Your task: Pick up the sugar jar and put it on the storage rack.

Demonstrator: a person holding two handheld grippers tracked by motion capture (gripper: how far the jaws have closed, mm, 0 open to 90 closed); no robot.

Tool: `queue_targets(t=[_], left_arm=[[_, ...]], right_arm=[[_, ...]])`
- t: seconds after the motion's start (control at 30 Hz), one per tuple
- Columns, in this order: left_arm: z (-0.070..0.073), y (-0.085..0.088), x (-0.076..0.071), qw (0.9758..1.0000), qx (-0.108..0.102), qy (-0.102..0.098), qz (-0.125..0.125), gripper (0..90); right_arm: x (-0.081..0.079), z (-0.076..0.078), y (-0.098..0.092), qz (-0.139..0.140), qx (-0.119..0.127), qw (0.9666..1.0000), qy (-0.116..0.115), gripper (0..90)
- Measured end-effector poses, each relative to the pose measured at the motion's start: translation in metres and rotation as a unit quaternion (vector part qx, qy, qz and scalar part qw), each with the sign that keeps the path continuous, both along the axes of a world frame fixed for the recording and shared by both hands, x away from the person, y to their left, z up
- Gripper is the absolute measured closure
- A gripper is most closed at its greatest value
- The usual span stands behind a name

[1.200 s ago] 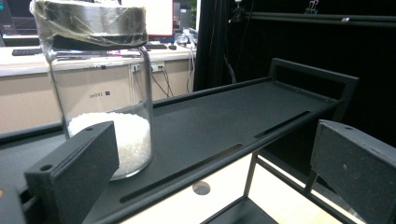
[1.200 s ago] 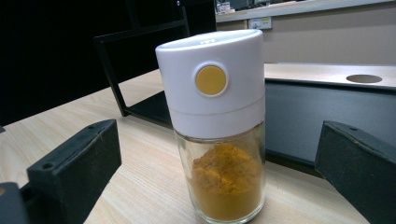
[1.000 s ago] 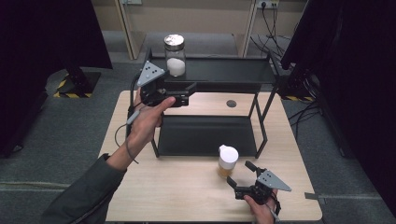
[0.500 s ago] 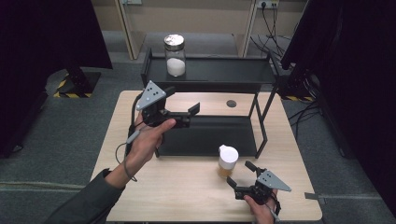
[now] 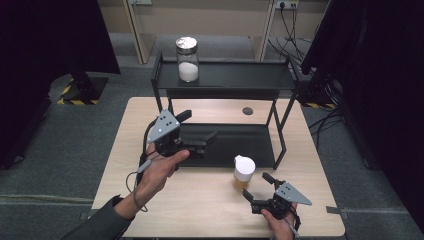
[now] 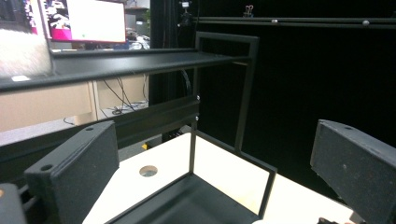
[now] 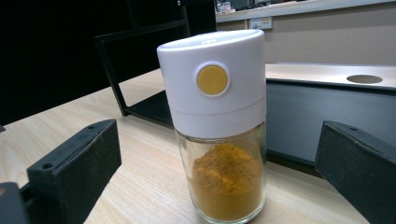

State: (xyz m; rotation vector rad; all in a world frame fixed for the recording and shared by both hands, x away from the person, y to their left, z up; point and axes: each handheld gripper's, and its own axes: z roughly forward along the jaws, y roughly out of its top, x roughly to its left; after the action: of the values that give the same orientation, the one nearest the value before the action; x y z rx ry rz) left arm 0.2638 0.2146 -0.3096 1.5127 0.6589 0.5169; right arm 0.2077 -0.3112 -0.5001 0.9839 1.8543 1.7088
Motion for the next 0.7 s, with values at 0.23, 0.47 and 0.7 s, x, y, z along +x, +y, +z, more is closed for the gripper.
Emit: queue_targets(t=[0.23,0.47,0.7], left_arm=[[-0.02,0.002,-0.004,0.9999,0.0,0.011,-0.009,0.3],[-0.045,0.004,-0.013,0.9995,0.001,0.014,-0.027,0.3],[-0.065,0.004,-0.016,0.9993,0.002,0.017,-0.034,0.4]], right_arm=[[0.0,0.0,0.0,0.0,0.0,1.0,0.0,0.7],[0.0,0.0,0.0,0.0,0.0,1.0,0.0,0.7],[0.0,0.0,0.001,0.001,-0.002,1.0,-0.001,0.7]])
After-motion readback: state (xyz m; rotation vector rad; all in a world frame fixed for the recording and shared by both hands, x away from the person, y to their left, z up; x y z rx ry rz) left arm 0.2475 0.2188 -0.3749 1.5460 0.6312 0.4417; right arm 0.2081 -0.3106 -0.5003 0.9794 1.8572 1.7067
